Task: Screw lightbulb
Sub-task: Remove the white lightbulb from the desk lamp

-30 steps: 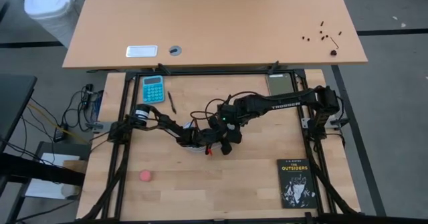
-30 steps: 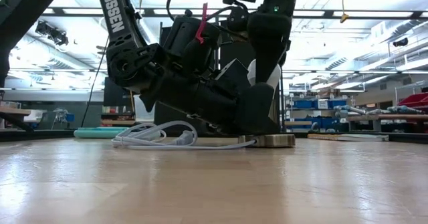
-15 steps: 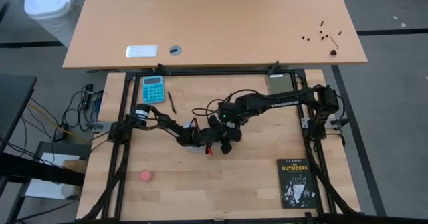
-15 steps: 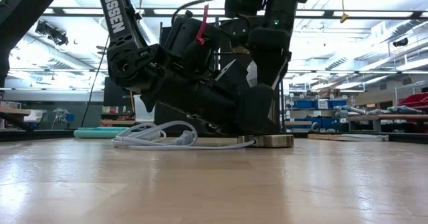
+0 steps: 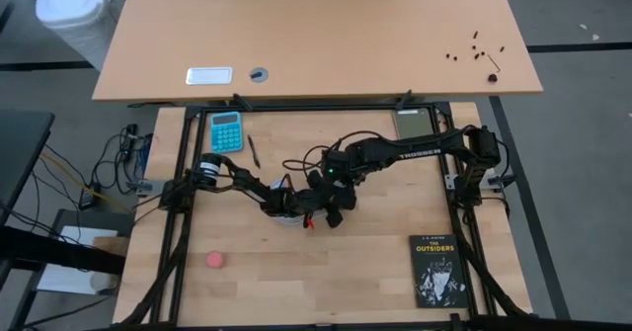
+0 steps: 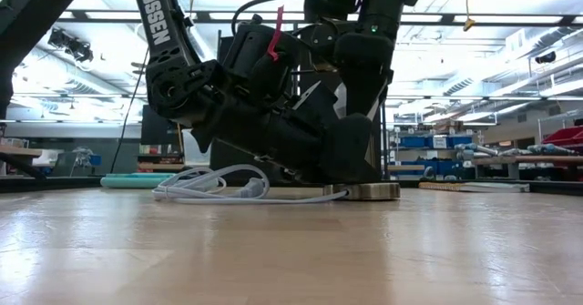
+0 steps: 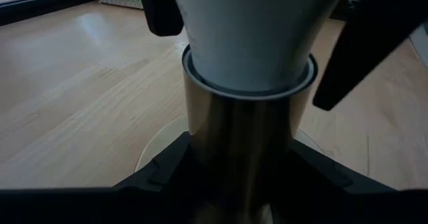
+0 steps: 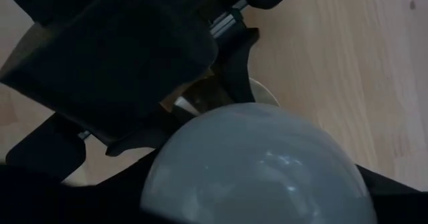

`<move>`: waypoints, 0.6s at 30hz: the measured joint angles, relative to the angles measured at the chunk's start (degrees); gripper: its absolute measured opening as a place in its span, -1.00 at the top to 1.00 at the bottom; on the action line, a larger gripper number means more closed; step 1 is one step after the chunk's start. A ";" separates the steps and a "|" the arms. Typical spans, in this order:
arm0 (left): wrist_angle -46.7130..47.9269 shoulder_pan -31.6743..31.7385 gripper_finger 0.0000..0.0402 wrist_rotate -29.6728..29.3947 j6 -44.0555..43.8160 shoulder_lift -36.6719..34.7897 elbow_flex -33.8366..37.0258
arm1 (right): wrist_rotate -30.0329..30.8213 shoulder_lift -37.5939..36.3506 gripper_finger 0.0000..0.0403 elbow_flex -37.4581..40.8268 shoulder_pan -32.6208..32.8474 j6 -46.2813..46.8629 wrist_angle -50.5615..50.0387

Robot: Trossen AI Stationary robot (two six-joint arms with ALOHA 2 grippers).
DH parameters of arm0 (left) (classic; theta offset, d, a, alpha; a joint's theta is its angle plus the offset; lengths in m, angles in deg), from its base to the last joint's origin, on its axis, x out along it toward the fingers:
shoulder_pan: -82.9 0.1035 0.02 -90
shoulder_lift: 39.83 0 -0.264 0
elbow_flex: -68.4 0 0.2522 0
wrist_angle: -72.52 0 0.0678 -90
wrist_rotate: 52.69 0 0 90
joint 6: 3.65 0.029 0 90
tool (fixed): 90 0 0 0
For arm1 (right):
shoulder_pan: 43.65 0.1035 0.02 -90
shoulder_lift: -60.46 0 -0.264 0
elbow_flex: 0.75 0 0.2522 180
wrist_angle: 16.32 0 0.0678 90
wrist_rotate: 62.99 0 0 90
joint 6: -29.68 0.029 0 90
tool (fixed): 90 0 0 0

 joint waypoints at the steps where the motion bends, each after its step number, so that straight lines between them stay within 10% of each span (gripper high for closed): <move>1: 0.00 0.00 0.06 0.00 0.00 0.00 0.00 | -0.13 0.00 -0.23 0.00 0.00 -0.06 0.06; 18: -0.06 -0.26 0.06 1.08 0.88 0.02 0.00 | -6.29 -0.07 -0.26 0.02 -0.17 -22.16 -0.37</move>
